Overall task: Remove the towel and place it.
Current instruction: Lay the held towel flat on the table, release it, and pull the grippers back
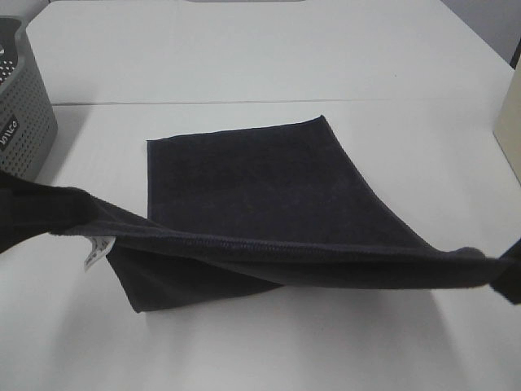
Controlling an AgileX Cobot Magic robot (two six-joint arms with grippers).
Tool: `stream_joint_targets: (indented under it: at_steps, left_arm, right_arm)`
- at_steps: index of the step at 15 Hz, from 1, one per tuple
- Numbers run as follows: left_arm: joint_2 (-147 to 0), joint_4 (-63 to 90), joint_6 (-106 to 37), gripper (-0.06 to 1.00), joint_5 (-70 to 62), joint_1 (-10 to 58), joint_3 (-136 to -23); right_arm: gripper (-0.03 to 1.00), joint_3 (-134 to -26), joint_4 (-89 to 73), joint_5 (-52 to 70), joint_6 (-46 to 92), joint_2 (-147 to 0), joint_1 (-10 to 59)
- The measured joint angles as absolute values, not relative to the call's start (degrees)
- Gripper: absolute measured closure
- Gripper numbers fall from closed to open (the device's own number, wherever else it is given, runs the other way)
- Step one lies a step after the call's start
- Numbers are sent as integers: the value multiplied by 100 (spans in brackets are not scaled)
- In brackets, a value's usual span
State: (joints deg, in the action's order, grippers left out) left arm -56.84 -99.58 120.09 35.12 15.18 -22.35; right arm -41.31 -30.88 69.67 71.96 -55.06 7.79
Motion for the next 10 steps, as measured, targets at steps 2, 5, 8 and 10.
stream_joint_targets:
  at_steps: [2,5,8,10]
  left_arm:
    - [-5684,-9981,11935,94,3375,1793,-1971]
    - [-5684,-10004,11900,94,3323,2905,-1862]
    - [-5684,-10004,11986,94,3398,3701,-1851]
    - [-5684,-10010,12095,94,3507,3782,-1845]
  right_arm:
    - [96,-3655,-3398,6967,8062,-5506,779]
    - [96,-3295,-3822,6956,8474,-5506,779]
    - [96,-2796,-3879,6950,8474,-5506,779]
    - [96,-2573,-3879,6950,8474,-5472,779]
